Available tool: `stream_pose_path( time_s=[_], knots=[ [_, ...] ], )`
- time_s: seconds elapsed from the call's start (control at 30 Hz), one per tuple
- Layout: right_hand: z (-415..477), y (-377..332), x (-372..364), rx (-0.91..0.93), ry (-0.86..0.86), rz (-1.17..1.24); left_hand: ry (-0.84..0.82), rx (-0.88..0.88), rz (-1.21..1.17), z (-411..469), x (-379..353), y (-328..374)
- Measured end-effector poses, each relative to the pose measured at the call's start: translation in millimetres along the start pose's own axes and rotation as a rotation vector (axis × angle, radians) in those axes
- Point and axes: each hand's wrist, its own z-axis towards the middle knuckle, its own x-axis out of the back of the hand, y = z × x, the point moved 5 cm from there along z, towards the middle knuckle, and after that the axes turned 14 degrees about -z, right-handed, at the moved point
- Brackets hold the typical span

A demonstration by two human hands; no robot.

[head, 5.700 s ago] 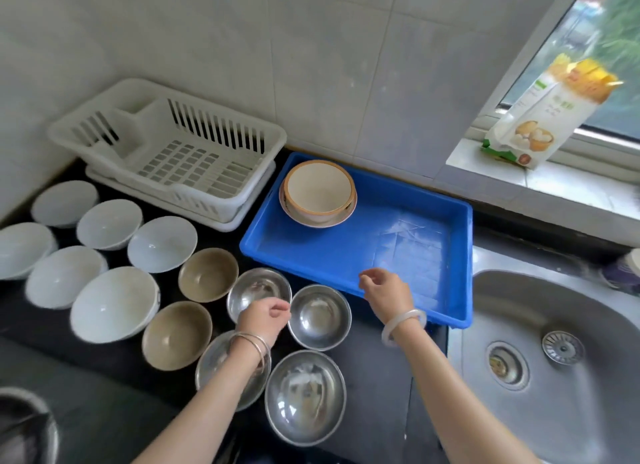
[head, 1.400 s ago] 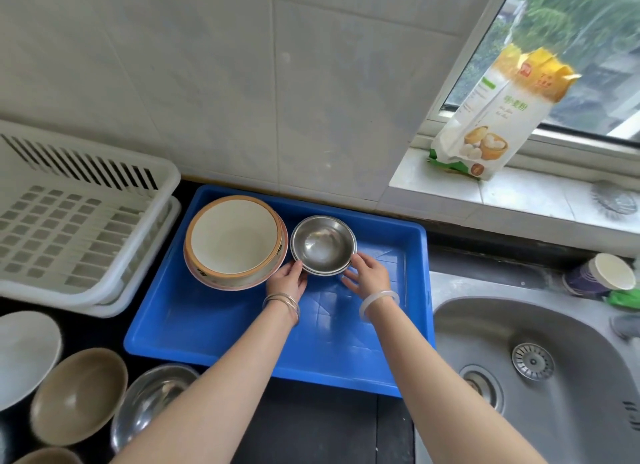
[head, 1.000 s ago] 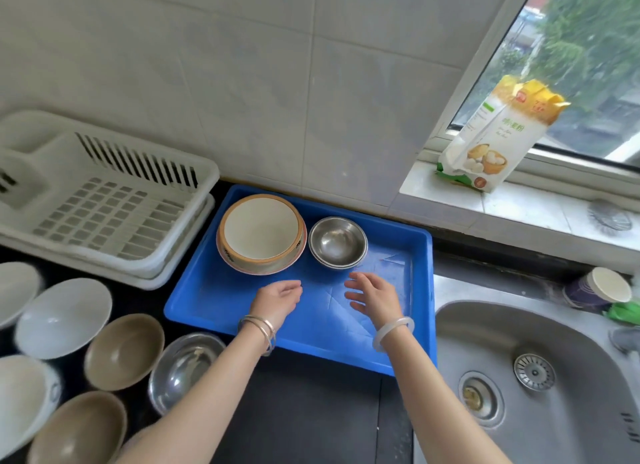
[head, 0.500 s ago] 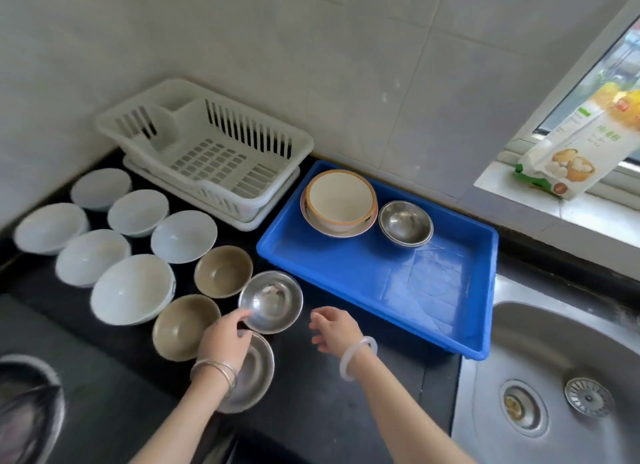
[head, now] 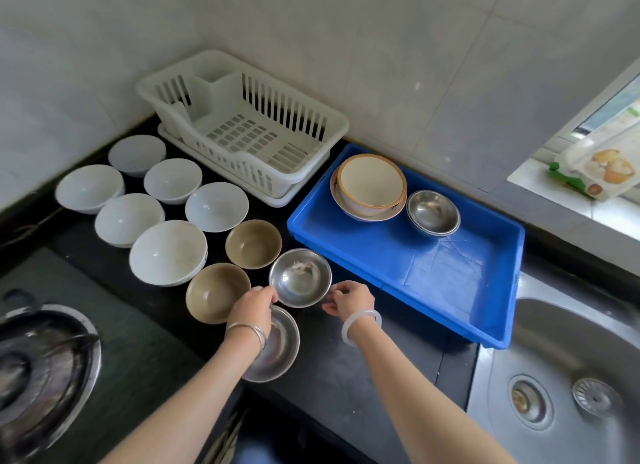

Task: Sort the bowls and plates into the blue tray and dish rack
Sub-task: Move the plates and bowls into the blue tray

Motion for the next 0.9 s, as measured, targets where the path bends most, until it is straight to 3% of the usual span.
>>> stream_pose_path(
  time_s=[0.1,0.27,0.57,0.7,0.9],
  knots=[
    [-2,14,6,-0.031,0.035,0.016,-0.037,0.028,-0.016,2,-1,-3],
    [-1,8,-5,-0.044,-0.083,0.025,-0.110,-0.020,0.038,3,5,-5],
    [2,0,2,-0.019,-0.050,-0.087,0.017,0.030,-0.266,6,44,6],
    [-7,19,11,-0.021,-0.077,-0.035,0.078,0.039,-0.295,12,48,16],
    [-12,36,16,-0.026,-0.102,0.034,0.041,0.130,-0.335,16,17,24]
  ],
)
